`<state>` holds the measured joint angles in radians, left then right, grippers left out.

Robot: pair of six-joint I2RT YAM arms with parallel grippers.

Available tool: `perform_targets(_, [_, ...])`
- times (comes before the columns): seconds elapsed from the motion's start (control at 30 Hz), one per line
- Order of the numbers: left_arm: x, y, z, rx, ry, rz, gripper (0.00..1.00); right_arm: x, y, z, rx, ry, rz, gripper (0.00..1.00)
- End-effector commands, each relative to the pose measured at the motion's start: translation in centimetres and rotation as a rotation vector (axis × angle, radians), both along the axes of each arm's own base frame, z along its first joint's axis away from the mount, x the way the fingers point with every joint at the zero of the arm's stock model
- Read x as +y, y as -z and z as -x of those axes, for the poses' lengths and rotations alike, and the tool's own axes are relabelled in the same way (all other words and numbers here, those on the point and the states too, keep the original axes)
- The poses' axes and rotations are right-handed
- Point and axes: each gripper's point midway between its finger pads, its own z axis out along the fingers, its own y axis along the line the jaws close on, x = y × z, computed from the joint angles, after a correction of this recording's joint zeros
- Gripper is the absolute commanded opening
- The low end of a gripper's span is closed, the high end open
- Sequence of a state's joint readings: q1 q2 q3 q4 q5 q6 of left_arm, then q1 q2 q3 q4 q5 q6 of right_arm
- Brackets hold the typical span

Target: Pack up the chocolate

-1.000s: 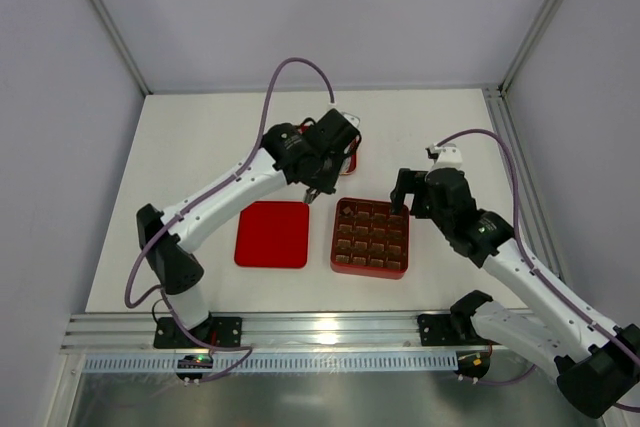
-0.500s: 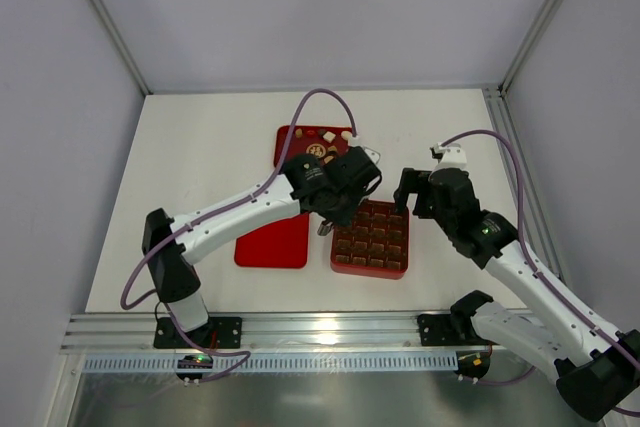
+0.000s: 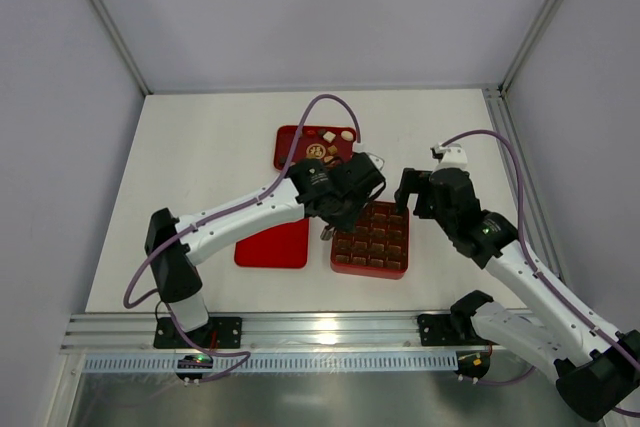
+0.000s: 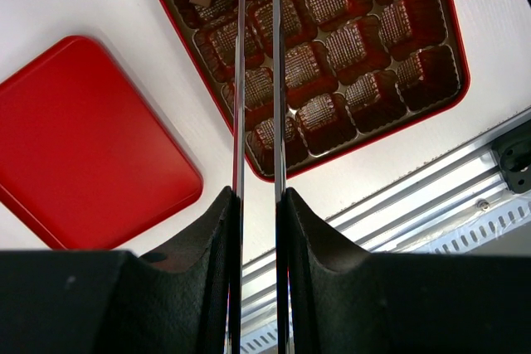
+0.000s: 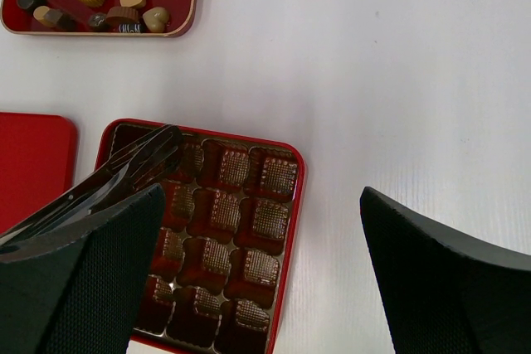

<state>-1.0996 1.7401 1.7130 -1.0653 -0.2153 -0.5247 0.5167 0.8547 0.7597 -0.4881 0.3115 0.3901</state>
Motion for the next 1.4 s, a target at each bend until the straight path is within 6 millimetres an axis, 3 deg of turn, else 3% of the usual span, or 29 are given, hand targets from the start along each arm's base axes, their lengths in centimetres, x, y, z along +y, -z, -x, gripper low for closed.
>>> perform_targets(0.0, [-0.6,-0.2,0.1,-0.007,-0.007,0.030,0.24,-0.1,-1.7,-0.4,-0.050,0.002,-0.012,1.00])
perform_targets(0.4, [-0.5,0.3,0.3,-0.002,-0.001,0.021,0.35,-0.1,-1.3,-0.3,-0.044,0.003,-0.017,1.00])
perform_targets(0.7, [-0.6,0.1,0.3,-0.003,0.001,0.029,0.38,0.0,-1.2,-0.3,-0.043,0.003,-0.022,1.00])
perform_targets(1.1, [-0.3,-3.0,-0.1,-0.058,-0.007,0.093,0.37,0.2,-1.6,-0.3,-0.047,-0.010,-0.027,1.00])
perform_targets(1.37, [1.2,-4.1,-2.8,-0.088,-0.063,0.109,0.36,0.4,-1.7,-0.3,-0.044,-0.019,-0.032,1.00])
